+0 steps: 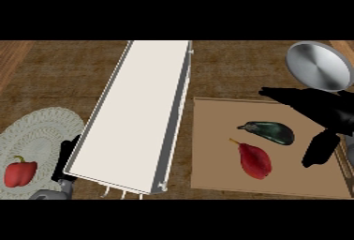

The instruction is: Pick the eggplant from the tray and place it in the tiered shelf

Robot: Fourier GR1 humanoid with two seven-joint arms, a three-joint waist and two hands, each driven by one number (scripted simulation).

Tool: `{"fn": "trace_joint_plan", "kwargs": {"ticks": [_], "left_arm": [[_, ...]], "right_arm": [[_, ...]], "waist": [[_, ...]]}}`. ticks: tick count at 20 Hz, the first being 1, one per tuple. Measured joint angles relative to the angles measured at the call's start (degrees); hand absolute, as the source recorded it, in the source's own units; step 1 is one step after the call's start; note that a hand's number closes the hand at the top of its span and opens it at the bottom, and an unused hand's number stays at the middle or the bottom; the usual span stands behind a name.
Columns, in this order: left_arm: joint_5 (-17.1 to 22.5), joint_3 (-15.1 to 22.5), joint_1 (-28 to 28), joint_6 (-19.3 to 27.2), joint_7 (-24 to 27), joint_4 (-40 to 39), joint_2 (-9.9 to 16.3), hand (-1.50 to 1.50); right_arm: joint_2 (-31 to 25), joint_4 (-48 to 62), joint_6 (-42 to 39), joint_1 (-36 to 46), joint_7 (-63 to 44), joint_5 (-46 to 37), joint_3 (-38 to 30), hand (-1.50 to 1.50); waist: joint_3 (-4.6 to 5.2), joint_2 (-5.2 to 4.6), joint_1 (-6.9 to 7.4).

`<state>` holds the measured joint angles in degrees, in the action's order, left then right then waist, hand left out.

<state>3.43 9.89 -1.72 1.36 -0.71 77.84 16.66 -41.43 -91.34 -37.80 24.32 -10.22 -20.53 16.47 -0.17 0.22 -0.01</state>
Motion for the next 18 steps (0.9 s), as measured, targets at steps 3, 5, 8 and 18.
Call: {"fn": "trace_joint_plan", "kwargs": {"ticks": [3,5,8,18], "left_arm": [[-0.56,-0.48,0.64,-0.57,-0.49,1.03,-0.08,0.0],[-0.98,-0.57,0.76,-0.79,-0.53,1.03,-0.65,0.0],[-1.95,-1.15,0.45,-0.73,-1.24,0.94,-1.26,0.0],[-3.85,-2.95,1.19,-2.63,-3.23,3.1,-2.81,0.0]], "right_arm": [[1.3,-0.3,0.58,-0.99,-0.09,-3.54,-0.68,-1.5],[1.62,-1.58,0.2,-1.33,-0.8,-4.92,-1.89,-1.5],[2.66,-2.68,1.07,-3.69,-0.12,-8.52,-2.34,-1.5],[6.81,2.67,2.57,-4.51,6.28,-20.0,-3.44,-1.5]], "waist": [[0.02,-0.02,0.12],[0.02,-0.05,0.09],[0.05,-0.05,0.07],[0.12,-0.17,0.24]]}}
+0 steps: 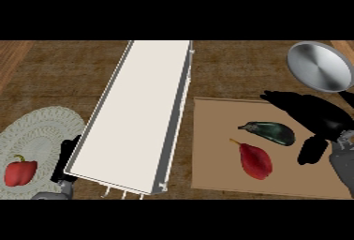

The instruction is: Pick the eggplant from the tray and place it in the tiered shelf

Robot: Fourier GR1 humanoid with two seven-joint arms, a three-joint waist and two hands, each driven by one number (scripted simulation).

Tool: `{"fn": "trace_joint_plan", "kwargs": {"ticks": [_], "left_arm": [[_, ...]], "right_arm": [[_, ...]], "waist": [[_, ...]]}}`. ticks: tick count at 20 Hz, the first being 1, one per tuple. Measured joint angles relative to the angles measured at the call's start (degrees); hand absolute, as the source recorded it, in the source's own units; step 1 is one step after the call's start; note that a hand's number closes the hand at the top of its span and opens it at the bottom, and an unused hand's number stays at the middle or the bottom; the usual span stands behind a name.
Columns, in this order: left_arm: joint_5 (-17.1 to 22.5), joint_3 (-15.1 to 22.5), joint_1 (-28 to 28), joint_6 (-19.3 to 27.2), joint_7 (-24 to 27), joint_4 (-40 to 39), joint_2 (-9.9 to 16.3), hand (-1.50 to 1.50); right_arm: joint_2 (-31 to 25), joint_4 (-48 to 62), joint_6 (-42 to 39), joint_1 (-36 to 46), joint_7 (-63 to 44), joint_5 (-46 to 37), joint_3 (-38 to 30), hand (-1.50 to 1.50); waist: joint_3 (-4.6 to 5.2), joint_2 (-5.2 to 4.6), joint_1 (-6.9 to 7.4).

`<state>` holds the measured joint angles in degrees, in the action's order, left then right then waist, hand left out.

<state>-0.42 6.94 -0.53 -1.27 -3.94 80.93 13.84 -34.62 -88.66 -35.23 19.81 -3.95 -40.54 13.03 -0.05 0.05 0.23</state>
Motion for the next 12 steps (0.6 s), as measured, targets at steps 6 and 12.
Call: {"fn": "trace_joint_plan", "kwargs": {"ticks": [6,12], "left_arm": [[-1.5,-1.23,-0.44,-0.5,1.09,-1.18,-1.5,0.0],[-1.94,-2.78,-0.27,-1.98,-0.1,-0.6,-1.65,0.0]], "right_arm": [[2.26,2.98,0.45,0.04,3.4,-5.34,-0.77,-1.5],[5.28,9.43,3.75,0.8,7.67,-10.67,-0.85,-1.5]], "waist": [[-0.07,0.06,0.01],[-0.01,-0.03,0.05]]}}
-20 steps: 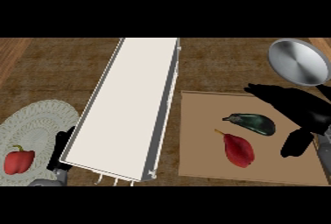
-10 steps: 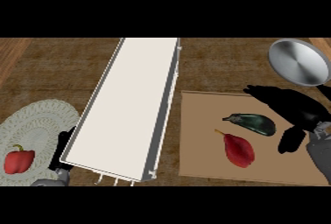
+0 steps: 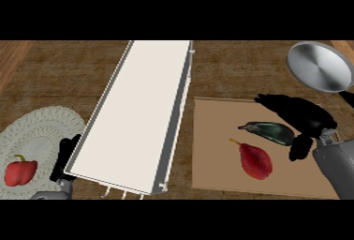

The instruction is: Pick the eggplant from the tray and place it in the tiered shelf

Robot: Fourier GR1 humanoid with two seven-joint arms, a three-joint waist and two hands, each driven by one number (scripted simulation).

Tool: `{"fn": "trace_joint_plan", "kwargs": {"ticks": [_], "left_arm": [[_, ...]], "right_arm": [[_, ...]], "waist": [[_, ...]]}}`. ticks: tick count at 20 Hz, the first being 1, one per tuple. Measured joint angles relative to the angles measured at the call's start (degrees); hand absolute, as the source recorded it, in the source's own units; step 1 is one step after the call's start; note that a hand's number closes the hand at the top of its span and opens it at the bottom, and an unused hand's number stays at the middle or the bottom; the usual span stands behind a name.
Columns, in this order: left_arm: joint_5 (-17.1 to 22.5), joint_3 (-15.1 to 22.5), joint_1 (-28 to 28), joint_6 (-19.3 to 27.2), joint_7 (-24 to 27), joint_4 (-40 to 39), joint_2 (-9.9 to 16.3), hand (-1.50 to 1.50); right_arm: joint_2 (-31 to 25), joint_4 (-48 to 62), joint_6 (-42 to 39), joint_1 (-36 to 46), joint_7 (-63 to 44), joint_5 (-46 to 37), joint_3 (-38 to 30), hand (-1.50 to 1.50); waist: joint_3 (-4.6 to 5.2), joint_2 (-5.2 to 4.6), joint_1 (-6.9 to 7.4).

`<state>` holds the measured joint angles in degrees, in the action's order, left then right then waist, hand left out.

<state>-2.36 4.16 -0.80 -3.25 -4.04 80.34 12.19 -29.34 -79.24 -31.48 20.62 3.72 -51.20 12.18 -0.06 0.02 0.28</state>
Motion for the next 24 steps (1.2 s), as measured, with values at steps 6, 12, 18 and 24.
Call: {"fn": "trace_joint_plan", "kwargs": {"ticks": [6,12,18,24], "left_arm": [[-1.19,-0.55,-0.43,-0.54,0.81,-0.64,-1.19,0.0],[-2.04,-1.12,0.52,-1.09,1.29,0.12,-1.65,0.0],[-2.17,-2.3,0.71,-2.68,2.63,-0.5,-1.55,0.0],[-2.69,-1.86,0.58,-2.72,1.35,0.45,-2.1,0.0]], "right_arm": [[1.89,2.35,1.5,0.13,3.81,-3.53,-0.02,1.5],[4.13,3.31,3.32,0.39,7.66,-5.36,-0.62,1.5],[6.03,1.98,6.39,-0.16,8.24,-7.43,-2.77,1.5],[4.56,5.56,7.29,5.42,18.58,-7.32,-1.1,1.5]], "waist": [[-0.01,0.02,-0.04],[0.03,0.18,-0.04],[0.0,0.16,-0.15],[-0.02,-0.14,0.65]]}}
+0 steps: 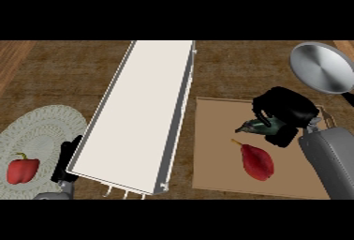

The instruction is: Pick the eggplant from the tray and place it in the tiered shelf

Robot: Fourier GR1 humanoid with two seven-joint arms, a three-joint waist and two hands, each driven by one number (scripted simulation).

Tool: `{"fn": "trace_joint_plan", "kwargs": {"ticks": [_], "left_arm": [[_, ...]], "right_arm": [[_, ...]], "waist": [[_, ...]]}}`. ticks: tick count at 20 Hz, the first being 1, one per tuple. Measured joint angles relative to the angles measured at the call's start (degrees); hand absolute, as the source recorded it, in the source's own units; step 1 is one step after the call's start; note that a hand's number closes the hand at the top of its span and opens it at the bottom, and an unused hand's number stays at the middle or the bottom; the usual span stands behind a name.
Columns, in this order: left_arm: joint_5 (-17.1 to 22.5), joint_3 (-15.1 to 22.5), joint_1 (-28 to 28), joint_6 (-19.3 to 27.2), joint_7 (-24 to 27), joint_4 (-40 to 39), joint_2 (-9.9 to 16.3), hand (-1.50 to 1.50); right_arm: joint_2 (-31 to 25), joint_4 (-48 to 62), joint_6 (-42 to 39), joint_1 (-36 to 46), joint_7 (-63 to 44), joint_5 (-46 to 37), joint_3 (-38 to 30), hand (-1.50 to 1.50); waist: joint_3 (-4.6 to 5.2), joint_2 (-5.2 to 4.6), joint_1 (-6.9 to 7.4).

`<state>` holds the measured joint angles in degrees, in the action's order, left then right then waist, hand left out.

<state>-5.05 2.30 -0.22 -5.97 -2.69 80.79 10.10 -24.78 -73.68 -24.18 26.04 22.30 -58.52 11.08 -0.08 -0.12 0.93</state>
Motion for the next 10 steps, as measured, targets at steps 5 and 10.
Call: {"fn": "trace_joint_plan", "kwargs": {"ticks": [5,10], "left_arm": [[-0.71,0.33,-1.21,0.62,-0.61,-0.8,-0.79,0.0],[-0.37,-0.35,-0.79,-0.06,-0.6,-0.49,-0.29,0.0]], "right_arm": [[-2.69,6.38,0.85,6.58,14.22,1.36,1.12,1.5],[-4.74,8.93,1.04,13.33,18.51,5.89,-3.85,1.5]], "waist": [[-0.07,-0.15,0.38],[-0.03,0.03,-0.03]]}}
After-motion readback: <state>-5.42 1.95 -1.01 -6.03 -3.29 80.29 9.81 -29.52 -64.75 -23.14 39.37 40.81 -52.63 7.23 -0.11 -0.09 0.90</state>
